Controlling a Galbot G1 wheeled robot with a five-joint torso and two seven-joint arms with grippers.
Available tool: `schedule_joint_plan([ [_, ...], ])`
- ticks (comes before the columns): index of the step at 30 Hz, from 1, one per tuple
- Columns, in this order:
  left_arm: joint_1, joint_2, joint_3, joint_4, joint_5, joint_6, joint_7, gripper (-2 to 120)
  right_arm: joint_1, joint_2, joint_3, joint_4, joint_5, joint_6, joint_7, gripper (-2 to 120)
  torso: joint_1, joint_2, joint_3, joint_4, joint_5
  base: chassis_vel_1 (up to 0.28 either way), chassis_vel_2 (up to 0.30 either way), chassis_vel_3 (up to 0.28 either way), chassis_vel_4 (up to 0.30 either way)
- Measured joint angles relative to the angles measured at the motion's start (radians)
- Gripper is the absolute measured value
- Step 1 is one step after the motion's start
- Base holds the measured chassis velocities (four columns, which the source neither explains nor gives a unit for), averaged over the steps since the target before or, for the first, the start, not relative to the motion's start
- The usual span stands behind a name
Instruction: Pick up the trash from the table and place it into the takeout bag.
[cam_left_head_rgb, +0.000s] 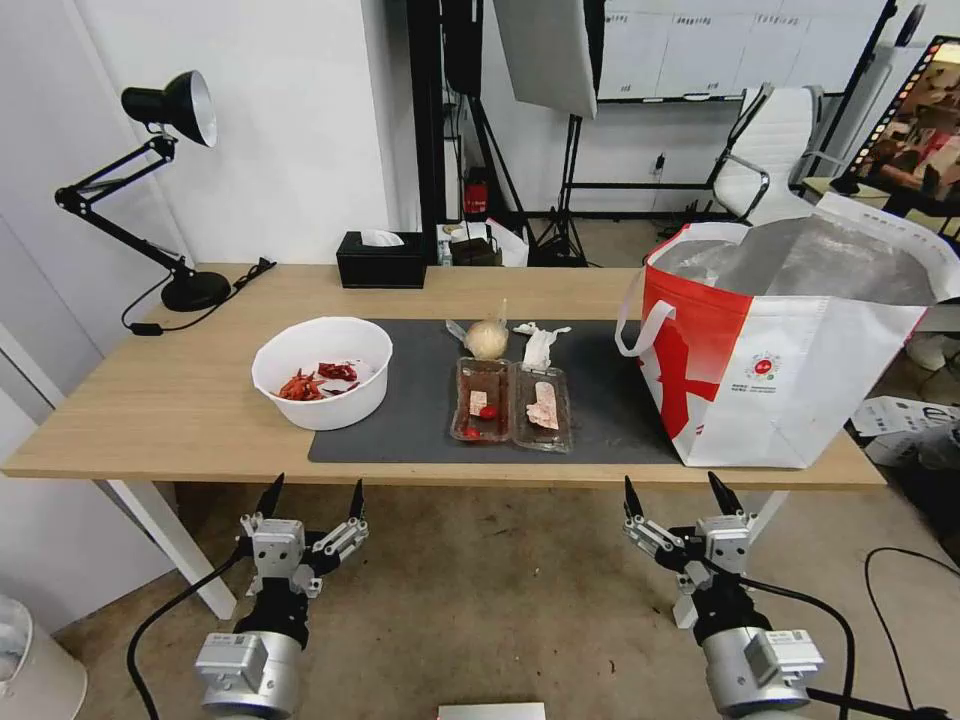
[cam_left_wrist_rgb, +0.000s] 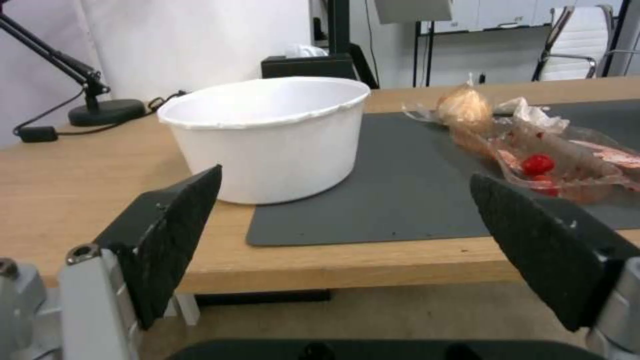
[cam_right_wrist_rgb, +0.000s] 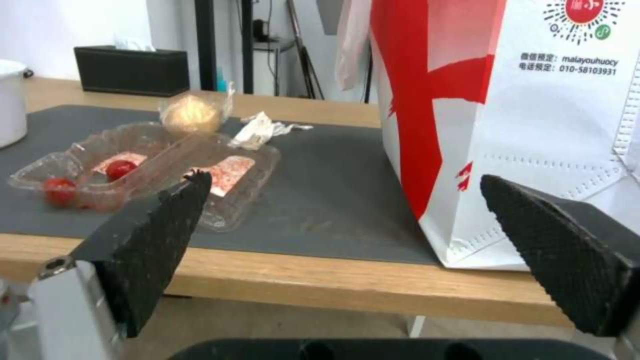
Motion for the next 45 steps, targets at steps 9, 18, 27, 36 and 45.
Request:
schedule_joint_plan([
  [9, 0.000, 0.000, 0.000, 0.000, 0.000, 0.000, 0.000, 100, 0.000, 0.000, 0.000, 0.000, 0.000, 0.000, 0.000, 100, 0.000, 0.000, 0.000, 0.0000, 0.0000, 0.000, 0.000, 0.000, 0.000],
  [18, 0.000, 0.000, 0.000, 0.000, 0.000, 0.000, 0.000, 100, 0.000, 0.000, 0.000, 0.000, 0.000, 0.000, 0.000, 100, 0.000, 0.000, 0.000, 0.0000, 0.0000, 0.000, 0.000, 0.000, 0.000],
  [27, -0.127, 0.144, 0.107, 0.011, -0.138, -0.038, -0.155, 100, 0.009, -0.155, 0.100, 0.065, 0.156, -0.179, -0.029, 100, 0.000, 0.000, 0.000, -0.0004, 0.0001, 0.000, 0.000, 0.000, 0.000],
  [36, -0.126, 0.146, 0.119, 0.030, -0.142, -0.062, -0.149, 100, 0.015, -0.209, 0.115, 0.079, 0.217, -0.242, -0.050, 100, 0.000, 0.000, 0.000, 0.0001, 0.0001, 0.000, 0.000, 0.000, 0.000],
  [45, -0.123, 0.144, 0.120, 0.025, -0.141, -0.066, -0.134, 100, 0.015, -0.202, 0.096, 0.074, 0.216, -0.241, -0.053, 100, 0.000, 0.000, 0.000, 0.0000, 0.0000, 0.000, 0.000, 0.000, 0.000],
])
